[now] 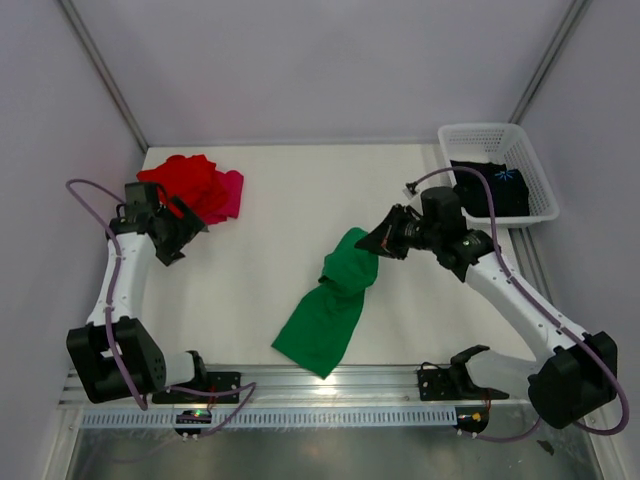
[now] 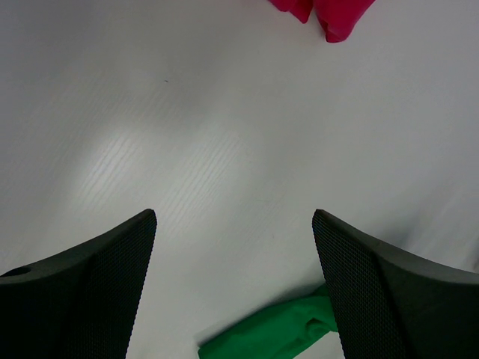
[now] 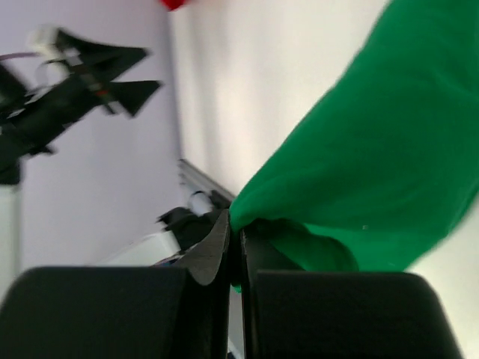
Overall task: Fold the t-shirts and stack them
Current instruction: Move the tshirt to the center of the board
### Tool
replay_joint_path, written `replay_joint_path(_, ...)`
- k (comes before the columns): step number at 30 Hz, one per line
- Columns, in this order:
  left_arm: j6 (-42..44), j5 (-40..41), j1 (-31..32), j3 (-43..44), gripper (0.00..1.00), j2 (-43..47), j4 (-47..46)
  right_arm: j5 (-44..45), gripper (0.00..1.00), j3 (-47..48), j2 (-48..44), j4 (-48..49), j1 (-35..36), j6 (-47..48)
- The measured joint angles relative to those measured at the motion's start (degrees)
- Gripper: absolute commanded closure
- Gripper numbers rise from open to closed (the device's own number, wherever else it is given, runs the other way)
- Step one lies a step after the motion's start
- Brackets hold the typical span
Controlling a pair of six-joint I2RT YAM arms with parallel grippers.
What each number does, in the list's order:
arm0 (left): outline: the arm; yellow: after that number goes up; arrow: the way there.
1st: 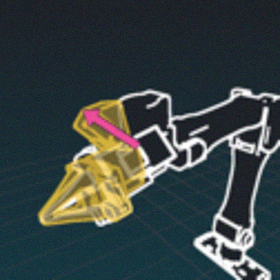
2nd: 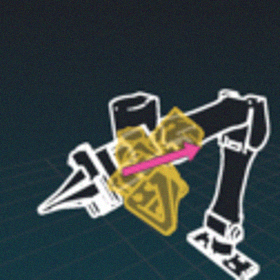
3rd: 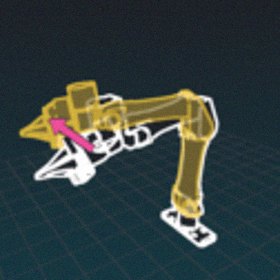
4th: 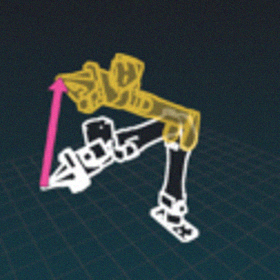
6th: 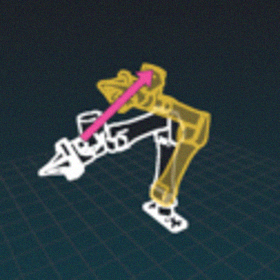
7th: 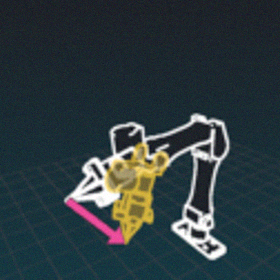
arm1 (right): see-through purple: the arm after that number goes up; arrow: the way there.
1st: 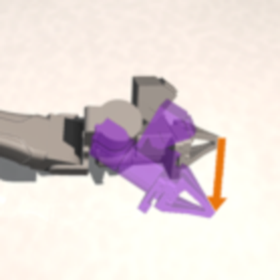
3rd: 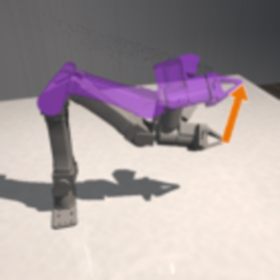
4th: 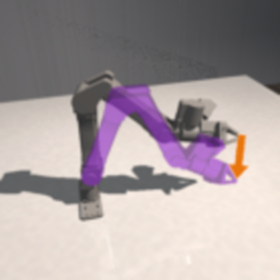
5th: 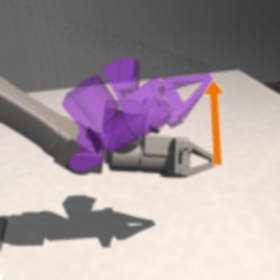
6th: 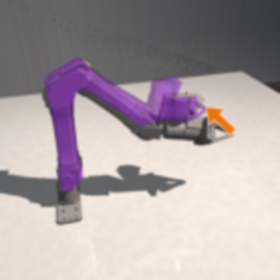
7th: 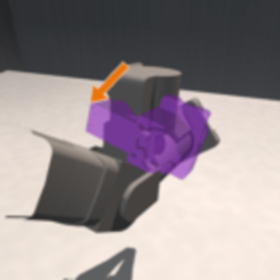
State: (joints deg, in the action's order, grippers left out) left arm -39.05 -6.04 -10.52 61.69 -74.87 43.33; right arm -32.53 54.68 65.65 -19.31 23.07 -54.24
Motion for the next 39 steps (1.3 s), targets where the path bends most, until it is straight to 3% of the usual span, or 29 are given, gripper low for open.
replay_joint_path(6, 0.0, 0.0, 0.0, -0.9, 0.13, 1.6, 0.0, 8.6, 0.97, -4.0, 3.6, -7.6, 0.0, 5.2)
replay_joint_path(23, -1.2, 0.0, 0.0, -1.6, 0.13, 1.6, -0.1, 13.6, 0.97, -4.0, 8.2, -10.6, 0.0, 9.3)
replay_joint_path(31, -1.5, 0.0, 0.0, -2.2, 0.13, 1.6, -0.7, 30.8, 0.97, -4.4, 6.4, -20.1, 0.1, 1.0)
replay_joint_path(32, -1.5, 0.0, 0.0, -2.5, 0.13, 1.6, -0.8, 33.5, 0.94, -4.7, 5.6, -21.9, 0.1, -0.7)
replay_joint_path(33, -1.5, 0.0, 0.0, -2.9, 0.13, 1.6, -1.0, 35.6, 0.80, -4.9, 4.9, -23.5, 0.1, -2.1)
replay_joint_path(34, -1.5, 0.0, 0.0, -3.2, 0.13, 1.6, -1.1, 37.7, 0.58, -5.2, 4.2, -25.2, 0.1, -3.8)
replay_joint_path(35, -1.5, 0.0, 0.0, -3.5, 0.13, 1.6, -1.2, 39.2, 0.23, -5.5, 3.5, -26.4, 0.1, -5.1)
replay_joint_path(37, -1.5, -0.2, 0.0, -3.8, 0.13, 1.4, -1.4, 41.7, 0.09, -5.8, 2.8, -28.7, 0.1, -6.2)
replay_joint_path(39, -1.5, -0.5, 0.0, -3.9, 0.13, 1.1, -1.7, 43.3, 0.07, -5.8, 2.7, -30.5, 0.1, -7.3)
